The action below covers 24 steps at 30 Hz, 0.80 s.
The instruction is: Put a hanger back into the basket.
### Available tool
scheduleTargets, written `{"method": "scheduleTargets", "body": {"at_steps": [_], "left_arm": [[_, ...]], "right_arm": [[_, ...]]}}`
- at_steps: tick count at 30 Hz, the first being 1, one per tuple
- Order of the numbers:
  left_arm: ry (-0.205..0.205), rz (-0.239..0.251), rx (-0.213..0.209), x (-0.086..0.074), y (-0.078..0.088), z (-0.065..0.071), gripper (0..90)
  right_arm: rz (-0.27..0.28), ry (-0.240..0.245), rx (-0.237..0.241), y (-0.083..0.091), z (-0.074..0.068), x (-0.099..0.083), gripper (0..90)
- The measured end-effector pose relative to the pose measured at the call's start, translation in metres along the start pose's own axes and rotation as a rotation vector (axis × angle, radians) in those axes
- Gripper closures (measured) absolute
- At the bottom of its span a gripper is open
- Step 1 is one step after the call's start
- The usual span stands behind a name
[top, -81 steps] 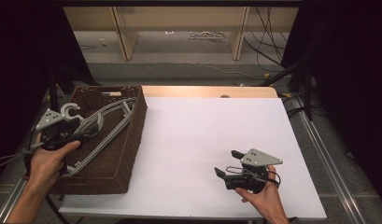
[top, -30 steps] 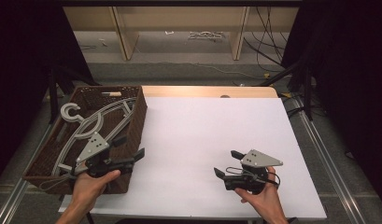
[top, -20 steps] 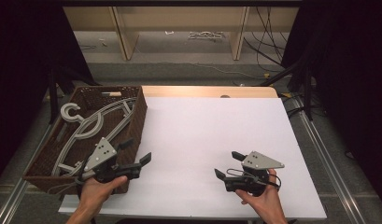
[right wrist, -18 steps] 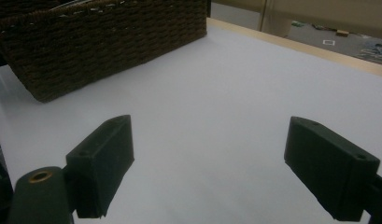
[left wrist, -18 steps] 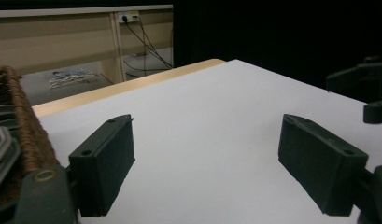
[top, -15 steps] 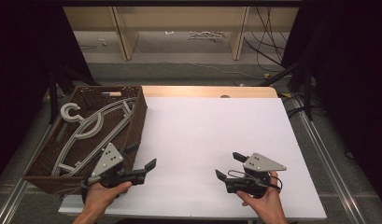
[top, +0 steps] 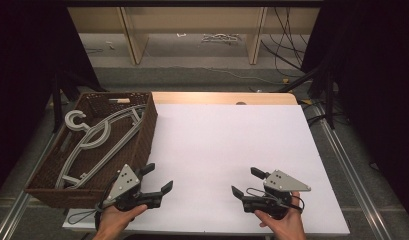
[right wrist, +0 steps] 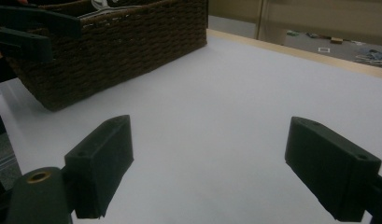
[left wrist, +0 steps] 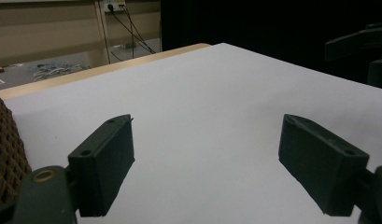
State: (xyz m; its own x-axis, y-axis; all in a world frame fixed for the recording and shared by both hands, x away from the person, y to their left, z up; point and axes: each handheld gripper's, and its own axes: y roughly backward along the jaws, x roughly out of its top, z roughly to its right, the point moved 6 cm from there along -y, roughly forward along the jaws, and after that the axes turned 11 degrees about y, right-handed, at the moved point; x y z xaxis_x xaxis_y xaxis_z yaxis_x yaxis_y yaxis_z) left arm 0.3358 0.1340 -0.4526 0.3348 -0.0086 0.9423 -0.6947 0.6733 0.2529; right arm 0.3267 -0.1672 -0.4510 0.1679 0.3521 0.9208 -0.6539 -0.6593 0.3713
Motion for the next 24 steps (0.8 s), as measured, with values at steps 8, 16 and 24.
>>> {"method": "scheduleTargets", "body": {"at_steps": [8, 16, 24], "left_arm": [[-0.006, 0.0, 0.001, -0.0001, 0.0002, -0.0009, 18.4], [-0.015, -0.001, -0.011, -0.0005, -0.0008, -0.0003, 18.4], [-0.011, -0.001, -0.007, -0.0001, -0.0004, -0.0006, 18.4]], "right_arm": [[-0.005, 0.019, 0.002, 0.0017, -0.0058, -0.0017, 16.2], [-0.012, 0.029, 0.011, 0.0001, -0.0067, -0.0018, 16.2], [-0.009, 0.032, -0.003, -0.0006, -0.0053, -0.0026, 16.2]]}}
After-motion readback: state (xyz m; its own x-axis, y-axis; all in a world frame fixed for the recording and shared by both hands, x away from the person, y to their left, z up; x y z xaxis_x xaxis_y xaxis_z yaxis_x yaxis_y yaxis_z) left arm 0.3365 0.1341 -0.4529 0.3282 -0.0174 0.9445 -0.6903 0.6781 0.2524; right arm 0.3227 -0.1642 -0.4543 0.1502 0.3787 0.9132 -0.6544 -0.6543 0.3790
